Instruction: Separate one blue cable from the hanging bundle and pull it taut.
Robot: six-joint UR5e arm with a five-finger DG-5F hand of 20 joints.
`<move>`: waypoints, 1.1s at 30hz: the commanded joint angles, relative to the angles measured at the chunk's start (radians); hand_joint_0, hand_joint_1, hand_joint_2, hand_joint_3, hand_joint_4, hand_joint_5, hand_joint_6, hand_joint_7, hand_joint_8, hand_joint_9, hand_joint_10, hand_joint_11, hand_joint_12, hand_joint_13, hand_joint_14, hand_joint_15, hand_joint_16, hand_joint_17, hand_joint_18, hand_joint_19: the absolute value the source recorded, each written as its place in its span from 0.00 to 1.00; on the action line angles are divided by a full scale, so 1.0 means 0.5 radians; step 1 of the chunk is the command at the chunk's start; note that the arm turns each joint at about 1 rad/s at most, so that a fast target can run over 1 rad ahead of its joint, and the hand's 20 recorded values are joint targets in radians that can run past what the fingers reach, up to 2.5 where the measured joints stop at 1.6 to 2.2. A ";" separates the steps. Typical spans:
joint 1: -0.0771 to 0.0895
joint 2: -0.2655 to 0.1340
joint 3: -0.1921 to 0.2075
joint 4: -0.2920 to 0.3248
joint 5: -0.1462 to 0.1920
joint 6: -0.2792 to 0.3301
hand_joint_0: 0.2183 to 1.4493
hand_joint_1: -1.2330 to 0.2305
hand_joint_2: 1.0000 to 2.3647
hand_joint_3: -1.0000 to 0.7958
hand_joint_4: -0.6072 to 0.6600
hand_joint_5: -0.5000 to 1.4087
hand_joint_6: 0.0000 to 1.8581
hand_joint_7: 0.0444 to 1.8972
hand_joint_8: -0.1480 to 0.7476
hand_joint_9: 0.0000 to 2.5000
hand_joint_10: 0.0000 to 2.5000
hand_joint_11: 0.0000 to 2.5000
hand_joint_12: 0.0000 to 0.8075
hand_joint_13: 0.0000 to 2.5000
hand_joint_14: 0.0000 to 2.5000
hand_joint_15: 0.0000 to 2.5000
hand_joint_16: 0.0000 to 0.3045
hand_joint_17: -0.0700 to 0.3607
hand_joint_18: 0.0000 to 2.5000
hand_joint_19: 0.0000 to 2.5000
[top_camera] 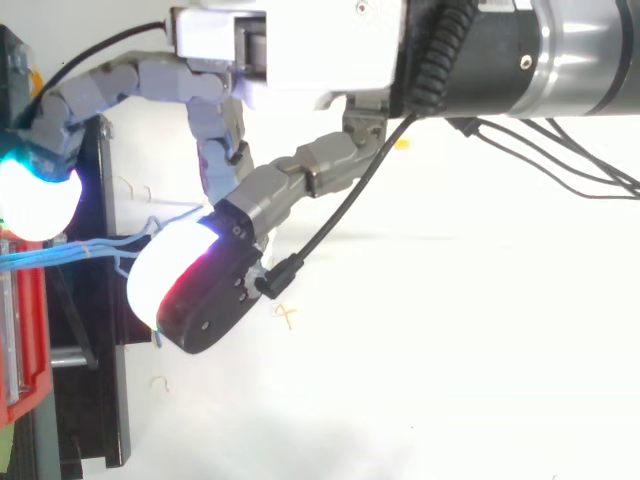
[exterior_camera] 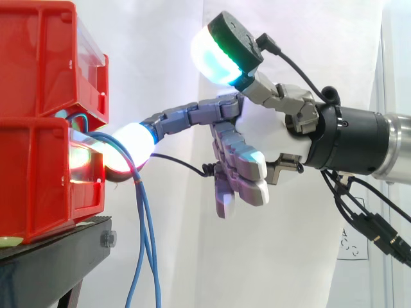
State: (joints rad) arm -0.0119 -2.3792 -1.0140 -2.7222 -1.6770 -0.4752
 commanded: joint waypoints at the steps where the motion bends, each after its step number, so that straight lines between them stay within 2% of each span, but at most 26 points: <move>1: 0.009 -0.003 -0.092 0.066 0.022 0.012 0.12 0.51 0.00 0.28 0.69 0.17 0.27 0.33 0.52 0.69 0.00 0.11 0.41 0.67 0.00 0.11 0.20 0.48 0.76 0.00; 7: 0.039 -0.003 -0.221 0.260 0.105 0.055 0.13 0.51 0.00 0.28 0.69 0.17 0.27 0.33 0.52 0.69 0.01 0.11 0.40 0.66 0.00 0.11 0.20 0.48 0.75 0.00; 10: 0.052 -0.003 -0.251 0.309 0.123 0.085 0.13 0.51 0.00 0.28 0.69 0.17 0.27 0.33 0.53 0.69 0.00 0.11 0.41 0.66 0.00 0.11 0.20 0.48 0.75 0.00; 15: 0.073 -0.003 -0.254 0.327 0.139 0.165 0.13 0.51 0.00 0.28 0.69 0.17 0.27 0.34 0.51 0.69 0.01 0.12 0.41 0.67 0.00 0.11 0.20 0.48 0.74 0.00; 24: 0.125 -0.003 -0.254 0.364 0.191 0.395 0.12 0.51 0.00 0.28 0.68 0.18 0.27 0.34 0.52 0.69 0.00 0.11 0.41 0.66 0.00 0.11 0.20 0.48 0.72 0.00; 33: 0.137 -0.003 -0.258 0.358 0.191 0.460 0.12 0.51 0.00 0.28 0.69 0.18 0.27 0.34 0.52 0.69 0.01 0.11 0.41 0.65 0.00 0.11 0.20 0.48 0.71 0.00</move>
State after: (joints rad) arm 0.0560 -2.3809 -1.1424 -2.5424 -1.5823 -0.2506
